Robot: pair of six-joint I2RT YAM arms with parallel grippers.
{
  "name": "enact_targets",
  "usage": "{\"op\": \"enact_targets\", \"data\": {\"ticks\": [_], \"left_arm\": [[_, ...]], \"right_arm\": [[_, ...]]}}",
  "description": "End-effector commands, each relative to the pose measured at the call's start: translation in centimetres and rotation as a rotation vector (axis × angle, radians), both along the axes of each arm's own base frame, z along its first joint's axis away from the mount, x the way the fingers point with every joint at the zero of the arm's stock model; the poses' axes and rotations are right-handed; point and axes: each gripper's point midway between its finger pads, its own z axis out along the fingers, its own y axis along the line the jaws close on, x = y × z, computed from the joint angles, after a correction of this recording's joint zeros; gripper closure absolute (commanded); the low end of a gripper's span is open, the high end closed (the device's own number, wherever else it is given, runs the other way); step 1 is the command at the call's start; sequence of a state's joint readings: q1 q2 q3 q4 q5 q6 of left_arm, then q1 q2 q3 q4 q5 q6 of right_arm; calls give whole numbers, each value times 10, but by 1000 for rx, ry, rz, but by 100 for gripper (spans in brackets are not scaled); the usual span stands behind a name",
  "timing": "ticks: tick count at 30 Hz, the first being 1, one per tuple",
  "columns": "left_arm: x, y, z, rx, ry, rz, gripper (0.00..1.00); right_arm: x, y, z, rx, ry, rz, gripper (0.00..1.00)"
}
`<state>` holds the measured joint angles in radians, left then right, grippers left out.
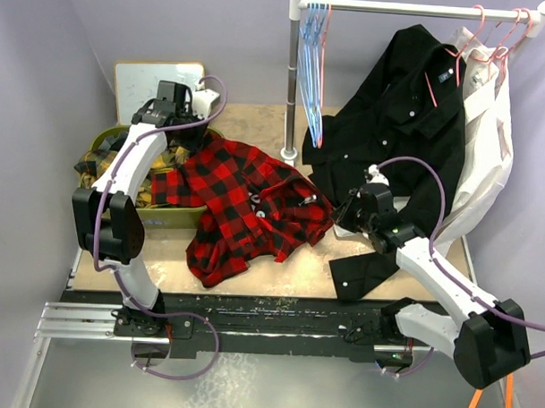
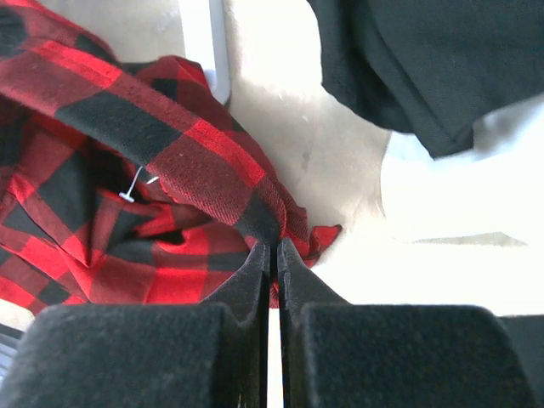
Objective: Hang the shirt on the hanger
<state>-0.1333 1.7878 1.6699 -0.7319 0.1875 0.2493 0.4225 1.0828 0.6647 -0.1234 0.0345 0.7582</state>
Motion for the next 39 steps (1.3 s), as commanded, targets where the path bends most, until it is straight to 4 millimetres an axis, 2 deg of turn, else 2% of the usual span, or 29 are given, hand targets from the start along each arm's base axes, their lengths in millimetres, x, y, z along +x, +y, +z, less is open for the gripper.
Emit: {"op": "enact_targets", "data": {"ticks": [1, 8, 13, 15, 17, 18, 19, 20, 23, 24, 26, 27, 28, 33, 39], "left_arm": [[-1, 2, -13, -23, 15, 11, 100], [-8, 7, -29, 0, 48, 26, 100], [-11, 6, -32, -4, 51, 19, 100], [-14, 2, -29, -21, 50, -3, 98], [-17, -2, -24, -41, 53, -26, 94], [-19, -5, -21, -52, 54, -38, 90], [-21, -7, -16, -62, 54, -50, 87], [-23, -9, -12, -67, 55, -60, 84], [-29, -10, -3, -72, 59, -70, 76], [-32, -10, 0, -75, 68, -77, 62], [-39, -12, 3, -78, 93, -96, 24], [-43, -12, 6, -78, 99, -97, 9], [-44, -11, 9, -77, 94, -96, 1], [-52, -10, 35, -80, 62, -99, 1], [-65, -10, 82, -97, -25, -96, 1]], "right_arm": [[-23, -12, -14, -22, 72, -26, 100], [-43, -24, -17, -16, 119, -78, 100], [-41, -23, -6, -38, 72, -29, 100], [-35, -22, 2, -51, 36, -6, 81], [-28, -21, 13, -60, -7, 2, 53], [-24, -22, 18, -64, -25, -5, 39], [-21, -22, 23, -67, -46, -6, 10], [-18, -22, 27, -70, -62, -5, 1], [-10, -20, 38, -76, -102, 9, 0], [-7, -17, 43, -75, -127, 28, 0], [2, -8, 56, -50, -193, 59, 0], [7, -5, 63, -46, -233, 76, 0], [10, -1, 69, -39, -264, 93, 0], [22, 27, 92, -18, -374, 267, 0], [25, 30, 101, -30, -419, 286, 0]]}}
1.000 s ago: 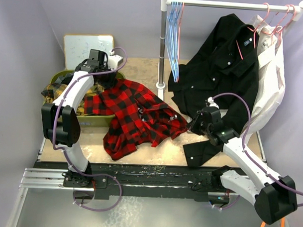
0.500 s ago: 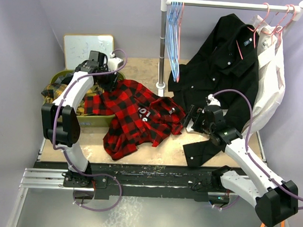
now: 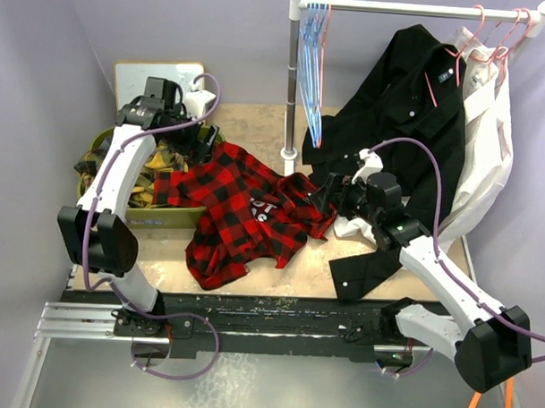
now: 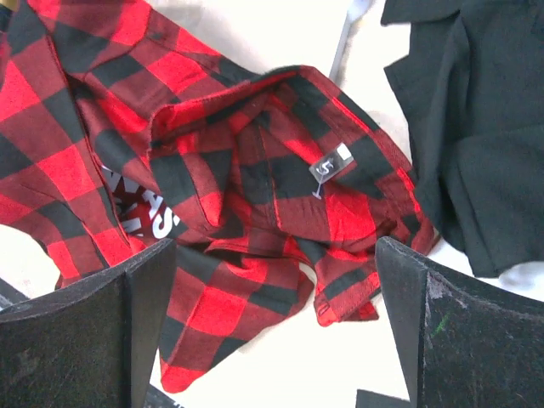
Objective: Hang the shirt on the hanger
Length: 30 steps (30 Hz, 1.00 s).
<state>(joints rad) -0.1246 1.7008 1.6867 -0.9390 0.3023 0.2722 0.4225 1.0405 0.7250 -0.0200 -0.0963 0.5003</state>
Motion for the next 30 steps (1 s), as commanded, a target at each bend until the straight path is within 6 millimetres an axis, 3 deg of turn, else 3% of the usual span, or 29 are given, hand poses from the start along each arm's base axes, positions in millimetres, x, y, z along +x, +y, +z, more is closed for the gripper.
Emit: {"op": "enact_targets", "data": {"ticks": [1, 7, 17, 19, 20, 24, 30], "left_arm": [[-16, -1, 68, -41, -137, -9, 1], [-31, 7, 86, -17, -177, 32, 1], [-50, 49, 109, 17, -356, 342, 1], [-50, 59, 110, 49, -367, 393, 0], [-50, 64, 111, 64, -372, 414, 1], [-48, 78, 117, 100, -407, 496, 1], [-47, 81, 118, 104, -413, 521, 1]], "right_arm": [[12, 6, 46, 30, -162, 37, 0], [3, -5, 68, 33, -207, 0, 1], [-17, -35, 141, -2, -301, -86, 3], [-21, -39, 145, -7, -301, -93, 3], [-24, -40, 158, 4, -327, -94, 3], [-33, -42, 182, 31, -368, -90, 1], [-35, -47, 214, 47, -417, -111, 0]]}}
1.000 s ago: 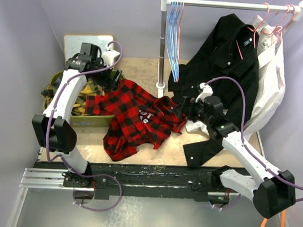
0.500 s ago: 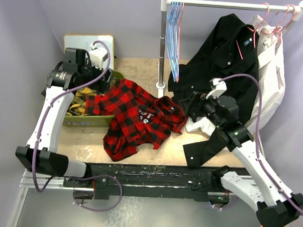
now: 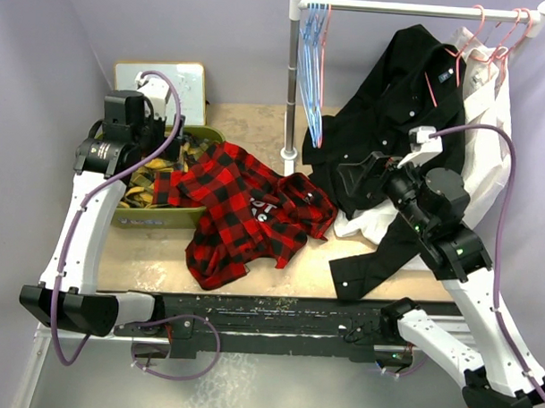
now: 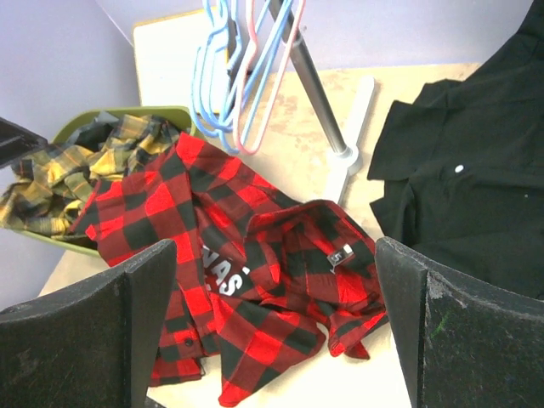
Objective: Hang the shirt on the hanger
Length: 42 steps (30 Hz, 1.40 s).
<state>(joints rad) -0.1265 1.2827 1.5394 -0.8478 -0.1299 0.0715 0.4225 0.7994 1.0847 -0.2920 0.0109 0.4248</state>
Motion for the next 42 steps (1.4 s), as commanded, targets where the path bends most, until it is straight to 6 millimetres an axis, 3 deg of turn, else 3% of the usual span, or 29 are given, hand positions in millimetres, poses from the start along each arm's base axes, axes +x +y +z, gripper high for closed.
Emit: {"op": "enact_targets", "data": {"ticks": [1, 8, 21, 25, 28, 33, 37, 42], "left_arm": [[5, 8, 13, -6, -65, 70, 1], [5, 12, 9, 8, -65, 88, 1], [6, 12, 6, 19, -58, 68, 1], [6, 12, 6, 21, -60, 66, 1], [5, 12, 7, 22, -61, 65, 1], [5, 12, 6, 21, -59, 60, 1], [4, 13, 7, 26, -62, 58, 1], [4, 14, 6, 35, -63, 61, 1]], "right_arm": [[-2, -10, 40, 16, -78, -42, 0], [3, -20, 69, 48, -115, -108, 0], [21, -11, 122, 121, -184, -110, 0], [32, -2, 128, 126, -180, -89, 0], [47, 3, 123, 127, -170, -100, 1], [87, 11, 109, 83, -140, -148, 14], [118, 23, 111, 75, -160, -154, 19], [141, 28, 111, 63, -170, -177, 28]]}}
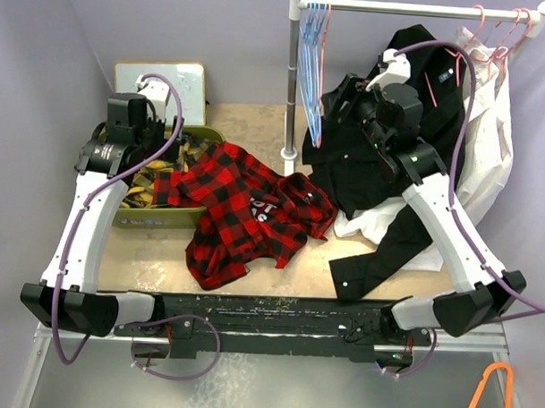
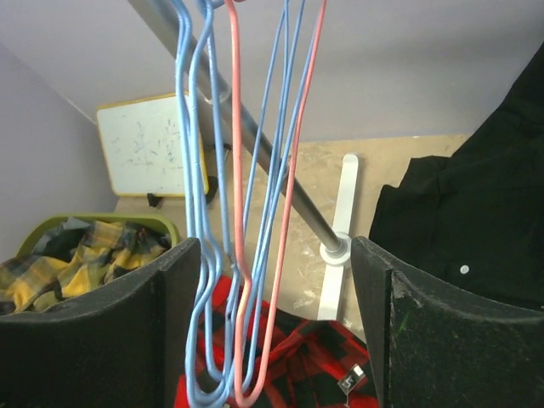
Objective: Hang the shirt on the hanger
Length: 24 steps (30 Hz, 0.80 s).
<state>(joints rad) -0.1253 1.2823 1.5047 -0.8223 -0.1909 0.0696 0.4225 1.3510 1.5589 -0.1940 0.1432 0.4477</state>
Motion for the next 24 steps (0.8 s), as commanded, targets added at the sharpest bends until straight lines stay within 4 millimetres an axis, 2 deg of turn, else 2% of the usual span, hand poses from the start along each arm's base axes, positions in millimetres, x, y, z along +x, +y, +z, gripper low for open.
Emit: {"op": "enact_targets", "data": {"ticks": [1, 9, 24], "left_arm": [[2, 4, 14, 4, -68, 8, 1], [3, 4, 13, 10, -66, 6, 1], [1, 4, 11, 14, -63, -5, 1]], "right_arm": [[11, -8, 53, 34, -154, -52, 29], [33, -3, 46, 9, -143, -75, 32], [51, 10, 20, 6, -91, -51, 37]]}}
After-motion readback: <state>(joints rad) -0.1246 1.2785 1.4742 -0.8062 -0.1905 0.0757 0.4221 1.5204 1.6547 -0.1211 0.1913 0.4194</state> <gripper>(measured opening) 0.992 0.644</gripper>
